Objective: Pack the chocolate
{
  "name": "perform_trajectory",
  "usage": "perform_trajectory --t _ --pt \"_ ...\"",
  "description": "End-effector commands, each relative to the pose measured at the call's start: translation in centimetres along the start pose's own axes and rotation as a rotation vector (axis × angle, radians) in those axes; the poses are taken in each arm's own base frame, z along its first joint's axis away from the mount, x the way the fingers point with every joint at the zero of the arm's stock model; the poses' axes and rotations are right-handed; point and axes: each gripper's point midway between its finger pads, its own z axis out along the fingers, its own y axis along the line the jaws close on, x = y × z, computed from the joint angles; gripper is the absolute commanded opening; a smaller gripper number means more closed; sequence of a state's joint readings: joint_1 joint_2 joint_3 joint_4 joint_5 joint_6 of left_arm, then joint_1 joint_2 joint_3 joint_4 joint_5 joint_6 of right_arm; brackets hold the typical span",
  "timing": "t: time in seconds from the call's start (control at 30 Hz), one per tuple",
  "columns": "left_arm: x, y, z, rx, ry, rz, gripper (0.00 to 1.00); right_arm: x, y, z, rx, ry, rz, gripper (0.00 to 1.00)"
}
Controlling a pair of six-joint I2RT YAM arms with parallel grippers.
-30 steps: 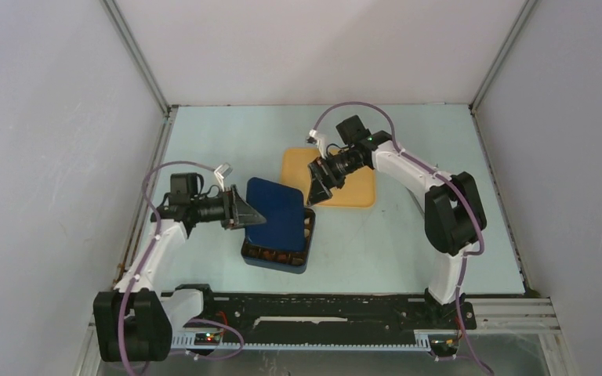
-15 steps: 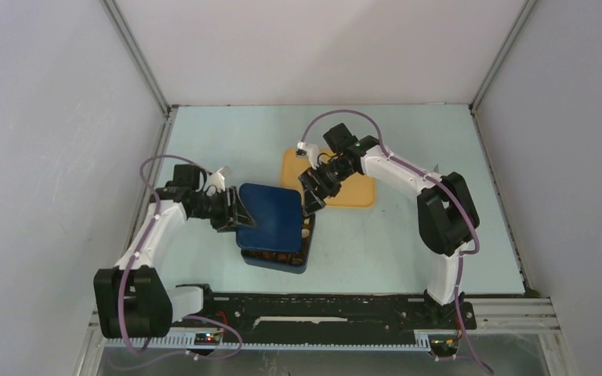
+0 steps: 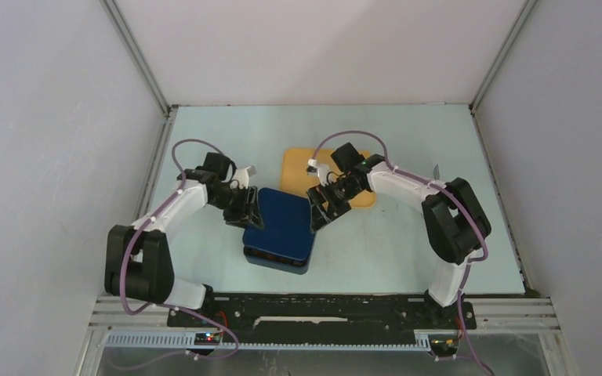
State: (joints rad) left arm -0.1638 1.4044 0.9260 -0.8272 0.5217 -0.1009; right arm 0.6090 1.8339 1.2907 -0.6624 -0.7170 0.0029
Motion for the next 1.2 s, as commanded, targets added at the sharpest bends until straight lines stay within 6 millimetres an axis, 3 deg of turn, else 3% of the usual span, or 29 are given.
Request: perform_trajectory --t 0.0,0.1,0.23,0.4,0.53,0.63,0.8,0.9,1.03,1.1,1.17 --pt "-2.0 0.2 -0.2 -0.062 -0.022 0.108 0.50 -0.8 4.1 0.5 -0.235 -0.032 0.028 0.92" --pt "-1.5 0.3 0.0 -0.060 0.004 0.103 0.50 -0.8 4.4 1.3 -0.298 -0.016 0.072 0.91" --pt "-0.6 0.1 0.3 -0.031 0.039 0.087 0.51 -1.4 3.3 2.0 -0.312 -0.009 0.115 0.89" --pt "0.3 0.1 0.5 -0.020 0.081 0.045 0.54 -4.8 0.1 0.7 -0.294 -0.056 0.153 0.88" --pt "0.0 2.3 -0.2 -0.139 0.063 0.028 0.65 -7.4 -2.1 0.1 -0.276 -0.083 0.168 0.87" --pt "-0.2 3.6 -0.8 -0.192 0.023 0.010 0.68 -8.9 -2.4 0.1 -0.279 -0.088 0.149 0.88" --pt "-0.9 3.9 -2.2 -0.238 -0.046 0.011 0.68 -10.7 -2.2 -0.3 -0.268 -0.099 0.111 0.88" --pt "-1.3 3.6 -3.0 -0.238 -0.094 0.027 0.68 -10.5 -1.6 -0.9 -0.233 -0.097 0.079 0.88" --pt "-1.3 -0.6 -3.0 0.018 -0.118 0.044 0.63 -8.8 -0.4 -1.9 -0.211 -0.095 0.036 0.89" --pt "-1.7 -0.2 -3.1 -0.017 -0.142 0.024 0.64 -7.9 -0.1 -2.5 -0.186 -0.099 0.033 0.90" --pt "-1.9 1.5 -3.7 -0.126 -0.157 0.023 0.66 -6.6 -0.3 -2.6 -0.122 -0.098 0.024 0.91"
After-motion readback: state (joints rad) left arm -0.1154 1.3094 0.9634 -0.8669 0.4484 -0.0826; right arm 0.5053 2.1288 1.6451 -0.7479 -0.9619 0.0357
